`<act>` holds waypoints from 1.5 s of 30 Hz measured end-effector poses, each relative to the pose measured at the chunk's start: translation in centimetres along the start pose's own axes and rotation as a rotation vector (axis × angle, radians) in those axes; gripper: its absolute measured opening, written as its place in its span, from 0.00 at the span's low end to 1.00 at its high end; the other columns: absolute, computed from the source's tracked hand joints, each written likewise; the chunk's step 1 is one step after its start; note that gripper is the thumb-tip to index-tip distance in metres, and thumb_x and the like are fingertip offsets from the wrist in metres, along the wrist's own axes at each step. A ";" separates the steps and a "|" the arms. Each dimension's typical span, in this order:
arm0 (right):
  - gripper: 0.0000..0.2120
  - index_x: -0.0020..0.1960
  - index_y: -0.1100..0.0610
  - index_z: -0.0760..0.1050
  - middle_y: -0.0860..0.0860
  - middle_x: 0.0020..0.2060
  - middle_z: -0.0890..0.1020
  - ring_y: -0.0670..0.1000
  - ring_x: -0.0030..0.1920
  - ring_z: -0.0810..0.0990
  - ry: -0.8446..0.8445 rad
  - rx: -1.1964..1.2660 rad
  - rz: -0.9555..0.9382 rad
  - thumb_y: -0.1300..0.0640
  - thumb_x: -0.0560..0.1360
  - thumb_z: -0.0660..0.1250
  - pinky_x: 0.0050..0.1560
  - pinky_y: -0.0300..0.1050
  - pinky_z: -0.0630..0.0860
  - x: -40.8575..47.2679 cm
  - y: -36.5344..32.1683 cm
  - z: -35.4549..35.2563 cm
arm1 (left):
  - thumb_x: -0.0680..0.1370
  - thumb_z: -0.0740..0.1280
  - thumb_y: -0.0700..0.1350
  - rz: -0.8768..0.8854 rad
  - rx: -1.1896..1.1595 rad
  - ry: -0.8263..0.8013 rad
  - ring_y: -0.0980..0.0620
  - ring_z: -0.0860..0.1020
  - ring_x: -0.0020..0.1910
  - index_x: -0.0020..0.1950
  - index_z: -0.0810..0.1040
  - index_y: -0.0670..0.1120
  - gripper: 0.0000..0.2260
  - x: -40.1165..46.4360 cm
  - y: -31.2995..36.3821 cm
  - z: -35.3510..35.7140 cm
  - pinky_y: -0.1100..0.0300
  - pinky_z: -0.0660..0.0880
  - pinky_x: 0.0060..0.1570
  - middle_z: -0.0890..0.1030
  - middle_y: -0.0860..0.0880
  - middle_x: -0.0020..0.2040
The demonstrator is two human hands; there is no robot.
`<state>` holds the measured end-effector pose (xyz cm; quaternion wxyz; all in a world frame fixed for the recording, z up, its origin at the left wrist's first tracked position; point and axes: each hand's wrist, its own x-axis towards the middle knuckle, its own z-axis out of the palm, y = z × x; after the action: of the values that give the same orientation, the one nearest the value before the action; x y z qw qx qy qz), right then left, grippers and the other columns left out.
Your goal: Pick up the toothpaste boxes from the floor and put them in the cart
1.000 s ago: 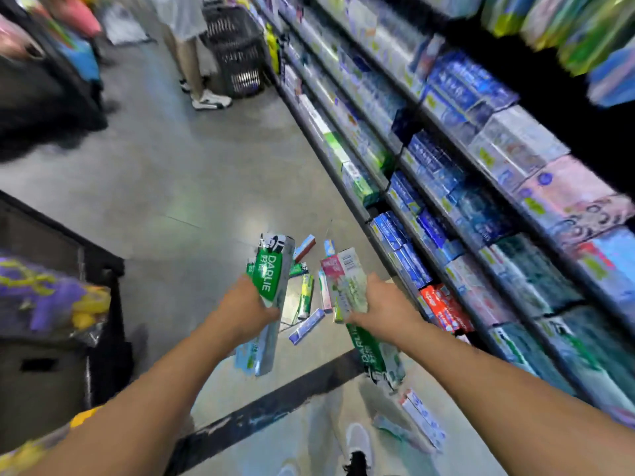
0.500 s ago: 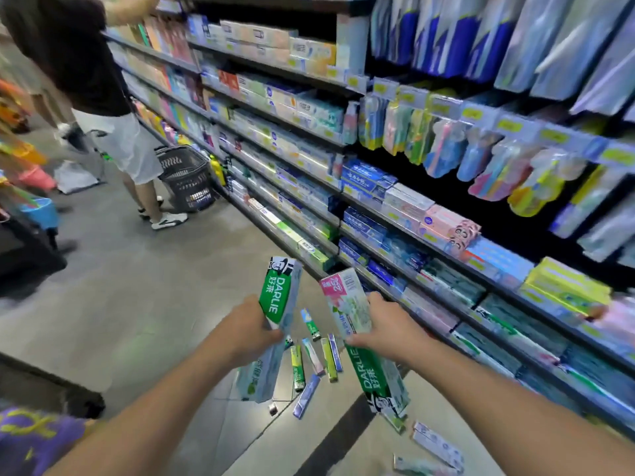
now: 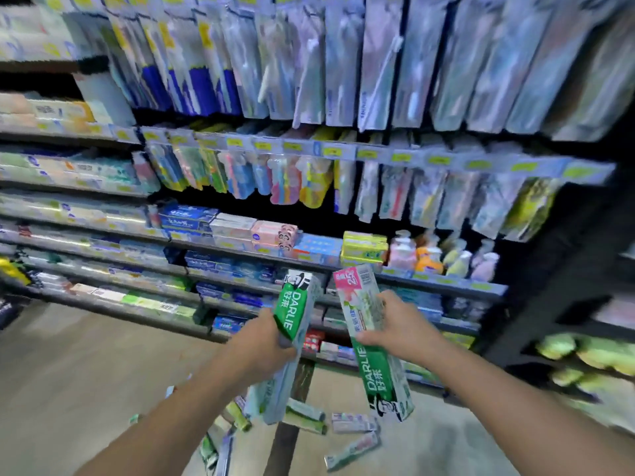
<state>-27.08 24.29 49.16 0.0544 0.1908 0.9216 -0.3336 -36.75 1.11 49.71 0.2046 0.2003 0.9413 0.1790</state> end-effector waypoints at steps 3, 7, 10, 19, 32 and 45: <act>0.30 0.59 0.55 0.66 0.52 0.53 0.79 0.53 0.50 0.78 0.094 0.020 0.098 0.42 0.67 0.77 0.47 0.48 0.77 -2.3 7.3 -5.5 | 0.72 0.72 0.52 0.106 0.032 -0.059 0.52 0.77 0.38 0.46 0.68 0.47 0.15 2.8 8.7 2.6 0.59 0.71 0.30 0.79 0.46 0.44; 0.31 0.57 0.55 0.67 0.51 0.50 0.78 0.54 0.48 0.78 0.227 0.023 0.235 0.39 0.66 0.76 0.43 0.48 0.75 -6.5 17.5 -12.8 | 0.71 0.72 0.55 0.275 0.098 -0.103 0.52 0.75 0.39 0.46 0.65 0.47 0.19 5.0 21.6 8.0 0.57 0.70 0.31 0.76 0.49 0.43; 0.32 0.57 0.55 0.66 0.51 0.49 0.78 0.53 0.47 0.78 0.307 0.093 0.341 0.39 0.66 0.76 0.44 0.47 0.76 -10.5 25.0 -17.4 | 0.71 0.72 0.55 0.413 0.112 -0.184 0.48 0.76 0.42 0.48 0.64 0.46 0.20 5.2 31.1 12.7 0.56 0.71 0.36 0.74 0.50 0.44; 0.23 0.48 0.50 0.67 0.48 0.41 0.78 0.46 0.36 0.79 0.543 0.292 0.646 0.44 0.66 0.78 0.22 0.32 0.71 -23.4 43.0 -27.9 | 0.71 0.71 0.55 0.674 0.208 -0.317 0.48 0.74 0.41 0.49 0.63 0.46 0.21 2.7 55.5 25.1 0.55 0.67 0.32 0.73 0.48 0.45; 0.26 0.51 0.49 0.66 0.47 0.43 0.79 0.48 0.39 0.82 0.689 0.418 0.981 0.44 0.64 0.79 0.31 0.42 0.77 -28.9 62.4 -37.0 | 0.72 0.73 0.52 0.846 0.179 -0.582 0.47 0.79 0.49 0.56 0.65 0.45 0.22 3.8 80.1 40.4 0.52 0.79 0.48 0.77 0.47 0.54; 0.30 0.53 0.48 0.65 0.43 0.41 0.76 0.43 0.40 0.77 0.775 0.414 1.086 0.41 0.62 0.80 0.29 0.38 0.72 -27.7 77.6 -49.9 | 0.73 0.72 0.50 0.879 0.141 -0.703 0.51 0.81 0.42 0.53 0.67 0.46 0.18 8.7 100.7 49.4 0.51 0.82 0.43 0.79 0.49 0.46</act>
<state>29.88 101.93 47.88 -0.1565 0.7362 0.5662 -0.3360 9.15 103.80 47.10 0.3983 0.6341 0.6542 0.1067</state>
